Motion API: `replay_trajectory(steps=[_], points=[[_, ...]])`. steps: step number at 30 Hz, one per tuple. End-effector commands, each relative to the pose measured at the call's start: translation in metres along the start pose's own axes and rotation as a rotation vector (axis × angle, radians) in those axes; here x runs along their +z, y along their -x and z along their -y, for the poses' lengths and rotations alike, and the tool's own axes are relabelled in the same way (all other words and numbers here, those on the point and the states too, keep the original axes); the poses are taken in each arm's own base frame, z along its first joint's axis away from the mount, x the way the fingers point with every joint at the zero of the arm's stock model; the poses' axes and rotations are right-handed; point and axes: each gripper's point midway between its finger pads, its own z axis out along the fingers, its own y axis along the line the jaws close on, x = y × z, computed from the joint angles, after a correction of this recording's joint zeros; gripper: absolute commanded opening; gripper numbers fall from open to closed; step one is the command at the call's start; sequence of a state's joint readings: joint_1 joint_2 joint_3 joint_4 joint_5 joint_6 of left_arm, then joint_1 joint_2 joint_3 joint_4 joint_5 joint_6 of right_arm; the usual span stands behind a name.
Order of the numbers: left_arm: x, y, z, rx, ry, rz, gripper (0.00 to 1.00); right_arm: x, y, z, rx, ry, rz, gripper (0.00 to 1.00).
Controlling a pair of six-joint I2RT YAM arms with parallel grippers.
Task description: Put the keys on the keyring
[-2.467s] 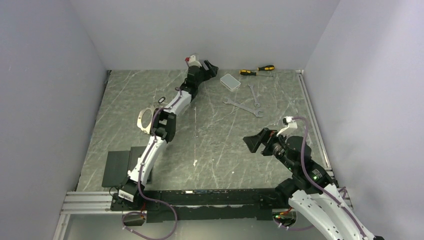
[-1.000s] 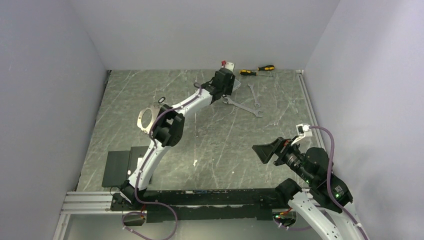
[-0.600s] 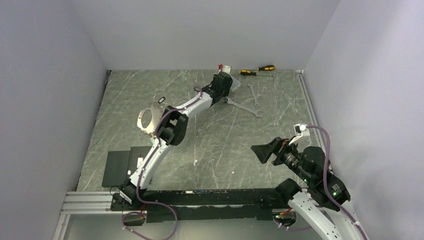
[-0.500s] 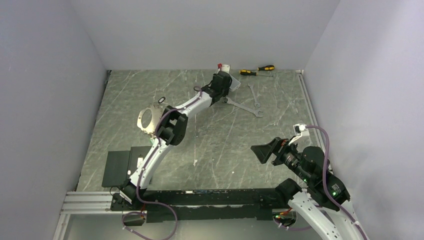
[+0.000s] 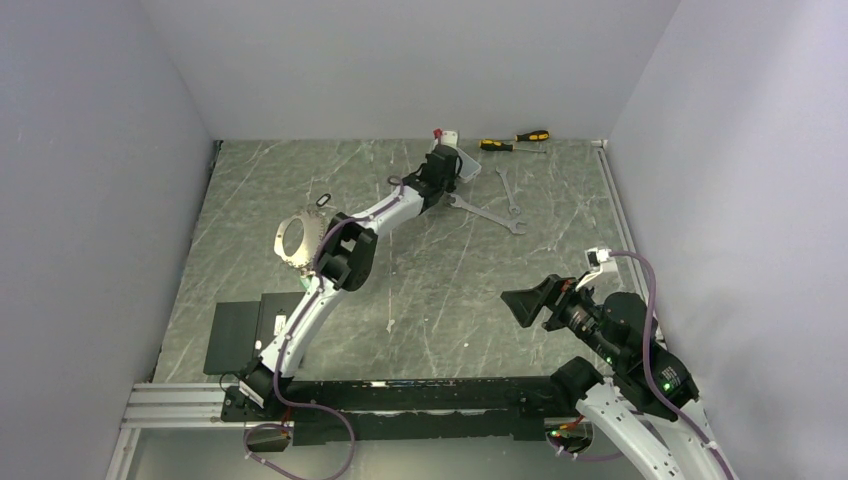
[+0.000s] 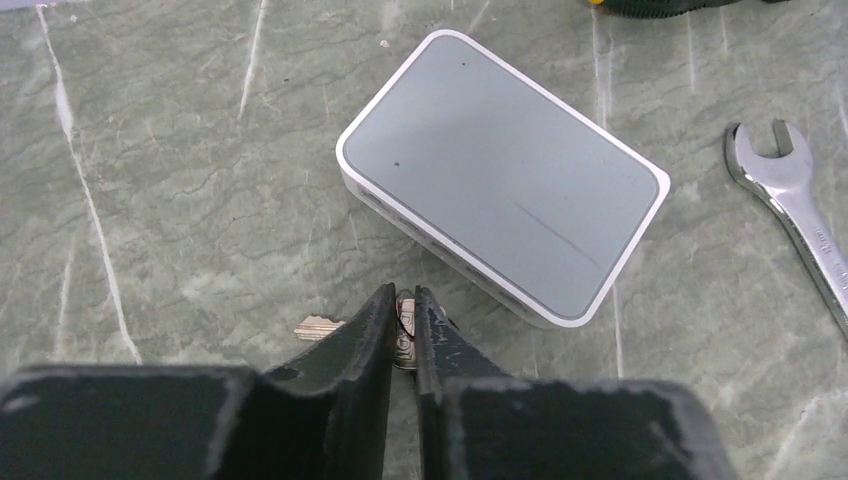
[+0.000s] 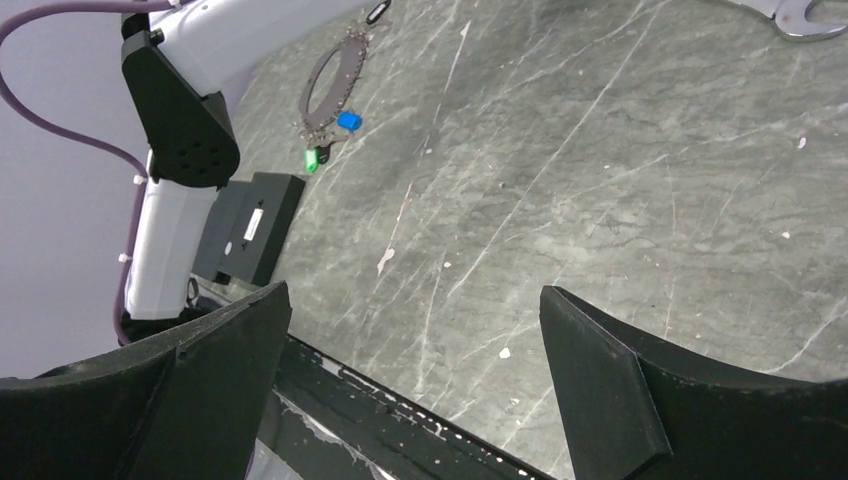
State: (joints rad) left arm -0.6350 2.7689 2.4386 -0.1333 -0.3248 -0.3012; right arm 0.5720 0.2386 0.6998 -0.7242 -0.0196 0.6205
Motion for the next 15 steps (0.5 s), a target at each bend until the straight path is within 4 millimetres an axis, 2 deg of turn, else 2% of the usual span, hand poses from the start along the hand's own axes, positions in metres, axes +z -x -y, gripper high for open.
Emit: replay_trajectory(steps=[1,4,9,12,15], points=[[0.001,0.01,0.006,-0.011,-0.032,0.033,0.11,0.003,0.007,-0.006,-0.008,0.03,0.032,1.0],[-0.006,0.02,0.008,0.0,-0.036,0.05,0.0,0.003,0.007,-0.006,-0.007,0.031,0.03,1.0],[-0.029,0.04,0.012,0.018,-0.059,0.078,0.0,0.002,0.011,-0.009,-0.011,0.033,0.035,1.0],[-0.055,0.071,0.022,0.042,-0.104,0.123,0.0,0.001,0.012,-0.01,-0.011,0.036,0.036,1.0],[-0.088,0.083,0.025,0.077,-0.129,0.113,0.0,0.0,0.017,-0.012,-0.02,0.036,0.044,1.0]])
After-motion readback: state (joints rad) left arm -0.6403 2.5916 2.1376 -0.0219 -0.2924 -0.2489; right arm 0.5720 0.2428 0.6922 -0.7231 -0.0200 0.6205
